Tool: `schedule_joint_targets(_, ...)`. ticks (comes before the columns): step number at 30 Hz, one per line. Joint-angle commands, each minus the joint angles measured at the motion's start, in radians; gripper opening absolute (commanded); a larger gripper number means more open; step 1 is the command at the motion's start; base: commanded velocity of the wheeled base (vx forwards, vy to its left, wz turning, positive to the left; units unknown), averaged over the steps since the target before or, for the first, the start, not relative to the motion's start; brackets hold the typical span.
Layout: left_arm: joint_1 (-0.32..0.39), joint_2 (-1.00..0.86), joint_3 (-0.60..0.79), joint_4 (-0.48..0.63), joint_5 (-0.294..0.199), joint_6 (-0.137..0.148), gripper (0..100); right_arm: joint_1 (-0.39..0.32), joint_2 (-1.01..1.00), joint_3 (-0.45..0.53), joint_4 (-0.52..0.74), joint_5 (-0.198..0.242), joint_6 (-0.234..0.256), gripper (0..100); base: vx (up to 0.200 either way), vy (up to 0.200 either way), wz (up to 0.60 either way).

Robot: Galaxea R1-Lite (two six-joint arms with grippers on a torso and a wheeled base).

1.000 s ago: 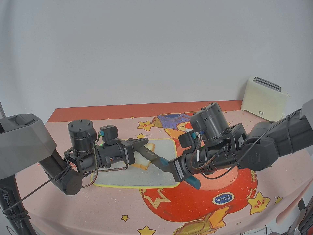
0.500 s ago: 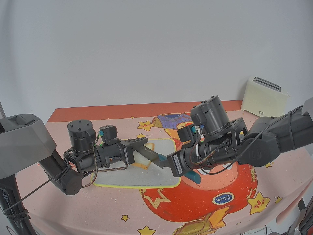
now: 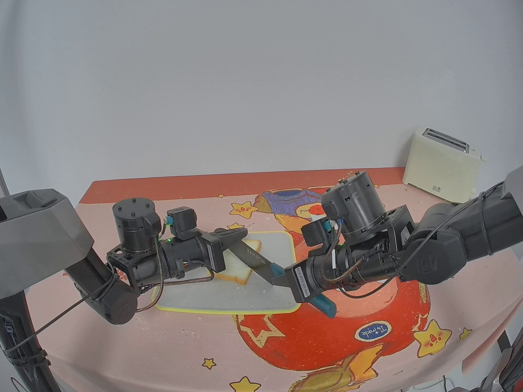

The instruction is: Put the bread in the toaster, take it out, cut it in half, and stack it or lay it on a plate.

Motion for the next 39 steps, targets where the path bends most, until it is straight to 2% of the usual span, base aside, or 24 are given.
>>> schedule_joint_targets(1, 0.003, 0.006, 0.007, -0.002, 0.000, 0.000, 0, 0.000, -0.004, -0.021, 0.002, 0.000, 0.006, 0, 0.000, 0.000, 0.00)
schedule_joint_targets(14, 0.005, 0.022, 0.010, -0.003, 0.000, 0.002, 0, 0.002, -0.007, -0.087, 0.014, 0.000, 0.010, 0, 0.000, 0.000, 0.00)
schedule_joint_targets(26, 0.003, 0.013, 0.006, -0.003, -0.002, 0.000, 0, -0.001, 0.006, 0.002, 0.000, 0.000, 0.013, 0, 0.000, 0.000, 0.00)
schedule_joint_targets(39, 0.014, 0.029, 0.013, -0.003, 0.001, 0.000, 0, 0.000, -0.007, -0.034, 0.005, 0.000, 0.012, 0, 0.000, 0.000, 0.00)
